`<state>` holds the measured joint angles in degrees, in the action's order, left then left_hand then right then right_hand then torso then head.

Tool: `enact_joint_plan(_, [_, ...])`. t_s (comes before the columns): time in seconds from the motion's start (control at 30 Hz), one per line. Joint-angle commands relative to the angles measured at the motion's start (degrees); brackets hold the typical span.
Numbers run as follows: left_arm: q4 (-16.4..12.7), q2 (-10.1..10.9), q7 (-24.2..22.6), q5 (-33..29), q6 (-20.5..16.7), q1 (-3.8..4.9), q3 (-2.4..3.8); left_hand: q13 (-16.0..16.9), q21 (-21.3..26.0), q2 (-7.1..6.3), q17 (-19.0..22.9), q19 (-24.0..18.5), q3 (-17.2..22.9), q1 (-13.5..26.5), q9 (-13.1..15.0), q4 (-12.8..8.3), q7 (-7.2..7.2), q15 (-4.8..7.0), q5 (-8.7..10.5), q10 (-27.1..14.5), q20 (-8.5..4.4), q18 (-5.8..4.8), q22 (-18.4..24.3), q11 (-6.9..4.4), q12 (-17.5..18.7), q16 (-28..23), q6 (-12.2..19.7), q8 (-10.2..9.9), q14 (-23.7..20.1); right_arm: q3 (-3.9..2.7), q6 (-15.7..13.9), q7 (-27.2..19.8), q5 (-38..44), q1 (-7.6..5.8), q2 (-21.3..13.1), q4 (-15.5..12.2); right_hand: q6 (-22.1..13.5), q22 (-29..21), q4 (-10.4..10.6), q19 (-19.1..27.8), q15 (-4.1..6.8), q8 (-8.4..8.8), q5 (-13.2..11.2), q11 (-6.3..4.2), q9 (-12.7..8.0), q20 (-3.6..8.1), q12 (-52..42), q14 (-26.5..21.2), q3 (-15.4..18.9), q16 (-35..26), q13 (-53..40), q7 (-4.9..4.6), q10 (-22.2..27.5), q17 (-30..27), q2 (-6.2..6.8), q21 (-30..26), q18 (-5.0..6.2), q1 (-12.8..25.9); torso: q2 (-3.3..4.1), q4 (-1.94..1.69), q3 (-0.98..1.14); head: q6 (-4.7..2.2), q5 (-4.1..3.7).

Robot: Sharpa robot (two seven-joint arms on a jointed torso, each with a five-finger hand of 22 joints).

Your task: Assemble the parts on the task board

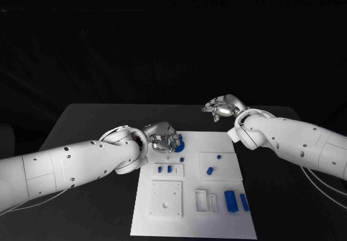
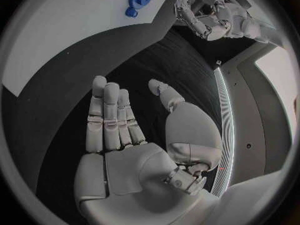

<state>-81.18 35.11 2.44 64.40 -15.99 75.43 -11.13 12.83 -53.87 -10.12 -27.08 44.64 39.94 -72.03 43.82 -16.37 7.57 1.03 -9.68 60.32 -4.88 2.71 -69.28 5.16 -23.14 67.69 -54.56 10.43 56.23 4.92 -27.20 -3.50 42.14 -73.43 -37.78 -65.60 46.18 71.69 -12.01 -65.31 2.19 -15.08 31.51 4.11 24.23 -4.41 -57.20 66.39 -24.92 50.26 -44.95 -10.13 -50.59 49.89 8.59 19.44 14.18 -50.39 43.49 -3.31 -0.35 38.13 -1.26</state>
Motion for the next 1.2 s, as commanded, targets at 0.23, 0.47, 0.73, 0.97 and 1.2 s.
enact_joint_plan(0.23, [3.44, -3.86, -2.59, 12.33, 1.68, -0.24, -0.47, -0.19, -0.37, -1.04, -0.26, 1.50, -0.90, 1.21, -1.41, 0.48, 0.08, -0.19, 4.04, 0.94, -1.62, 1.54, -0.35, 0.29, 2.72, 1.13, 0.30, -0.58, 0.78, -0.02, 0.79, -0.61, 0.06, 0.03, 0.25, -0.03, 0.06, 0.07, -0.26, -0.33, -0.09, -0.36, 0.22, -0.03, -0.09, -0.07, -0.33, -0.31, 0.21, -0.23, 0.07, -0.34, 0.24, 0.08, -0.10, -0.40, 0.82, 0.39, 0.02, -0.01, 0.01, -0.05, -0.19])
enact_joint_plan(0.47, [5.56, -5.68, -2.45, 14.47, 2.48, -1.09, -1.03, -0.22, -0.53, -1.92, -0.35, 1.93, -1.48, 2.15, -1.88, 1.10, 0.35, -0.21, 5.32, 1.17, -1.63, 1.66, -0.54, 0.28, 3.71, 1.58, 0.43, -0.71, 1.07, -0.02, 0.82, -0.62, 0.06, 0.03, 0.28, -0.10, 0.06, 0.08, -0.25, -0.34, -0.09, -0.36, 0.22, -0.03, -0.09, -0.07, -0.35, -0.30, 0.21, -0.23, 0.08, -0.34, 0.24, 0.08, -0.11, -0.41, 0.82, 0.39, 0.05, 0.02, 0.04, -0.01, -0.25])
enact_joint_plan(0.73, [7.08, -7.21, -2.70, 15.90, 3.49, -1.99, -1.53, -0.26, -0.59, -3.20, -0.36, 2.01, -4.56, 3.89, -2.56, 1.29, 0.79, -0.50, 4.89, 0.88, -1.35, 2.04, -0.97, 0.64, 5.73, 2.09, 1.58, -1.05, 0.92, -0.02, 0.85, -0.60, 0.04, 0.03, 0.31, -0.18, 0.06, 0.09, -0.26, -0.36, -0.09, -0.37, 0.23, -0.04, -0.10, -0.06, -0.37, -0.29, 0.21, -0.23, 0.10, -0.34, 0.23, 0.09, -0.12, -0.41, 0.82, 0.39, 0.05, 0.02, 0.03, 0.21, -0.41])
enact_joint_plan(0.97, [7.84, -7.77, -2.47, 16.59, 3.65, -2.37, -1.60, -0.25, -0.70, -3.11, -0.43, 2.20, -5.18, 4.02, -2.73, 1.42, 0.87, -0.56, 4.96, 0.78, -1.31, 2.19, -1.14, 0.71, 6.38, 2.44, 1.76, -1.03, 1.07, -0.02, 0.64, -0.72, -0.06, 0.03, 0.27, -0.26, 0.07, 0.11, -0.26, -0.38, -0.09, -0.37, 0.23, -0.04, -0.10, -0.06, -0.40, -0.28, 0.21, -0.23, 0.13, -0.34, 0.23, 0.10, -0.13, -0.42, 0.82, 0.39, 0.04, 0.01, 0.02, 0.35, -0.58])
enact_joint_plan(1.2, [9.00, -8.37, -2.90, 16.63, 4.15, -2.54, -1.62, -0.12, -1.03, -2.39, -0.64, 2.64, -5.25, 3.43, -2.87, 1.49, 0.70, -0.45, 4.45, 1.12, -1.34, 2.44, -1.43, 0.61, 6.88, 3.16, 1.61, -0.80, 1.43, -0.02, 0.69, -0.68, -0.07, 0.03, 0.25, -0.32, 0.07, 0.12, -0.27, -0.40, -0.08, -0.38, 0.24, -0.04, -0.10, -0.05, -0.43, -0.26, 0.21, -0.23, 0.15, -0.33, 0.22, 0.10, -0.14, -0.42, 0.82, 0.38, 0.01, -0.05, 0.01, 0.41, -0.64])
